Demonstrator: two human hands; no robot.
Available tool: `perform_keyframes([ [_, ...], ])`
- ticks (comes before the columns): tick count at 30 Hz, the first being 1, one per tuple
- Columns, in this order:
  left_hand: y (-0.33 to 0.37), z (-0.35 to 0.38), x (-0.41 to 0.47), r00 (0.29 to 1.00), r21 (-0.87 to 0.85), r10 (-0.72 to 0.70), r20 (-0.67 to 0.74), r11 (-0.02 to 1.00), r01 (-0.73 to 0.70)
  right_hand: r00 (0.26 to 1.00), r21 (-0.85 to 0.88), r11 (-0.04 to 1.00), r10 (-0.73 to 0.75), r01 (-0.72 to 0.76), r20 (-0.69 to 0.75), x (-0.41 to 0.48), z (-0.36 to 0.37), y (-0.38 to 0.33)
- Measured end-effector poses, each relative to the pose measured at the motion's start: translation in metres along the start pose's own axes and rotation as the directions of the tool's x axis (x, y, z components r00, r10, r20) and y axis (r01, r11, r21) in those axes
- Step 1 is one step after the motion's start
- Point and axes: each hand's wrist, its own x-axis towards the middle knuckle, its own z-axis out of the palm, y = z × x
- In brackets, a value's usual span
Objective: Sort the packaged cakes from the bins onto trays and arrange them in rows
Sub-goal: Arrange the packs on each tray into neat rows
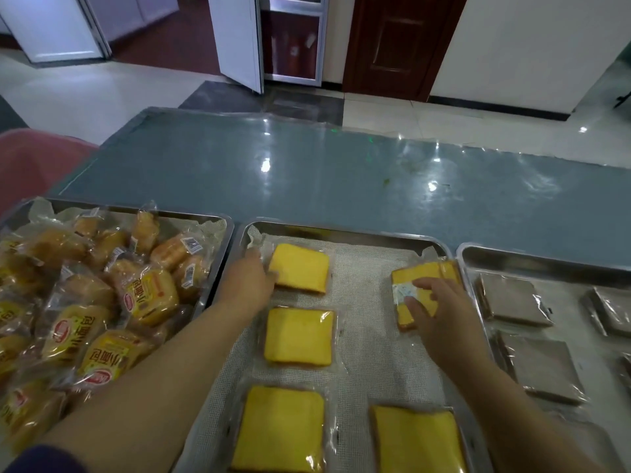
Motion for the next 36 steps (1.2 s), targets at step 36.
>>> perform_keyframes([
  [36, 0.058, 0.039, -0.096, 0.845, -0.452, 0.189, 0.500, 0.889, 0.069, 0.890, 0.194, 0.967, -0.230, 0.164, 0.394, -0.031, -0.048, 0.035],
])
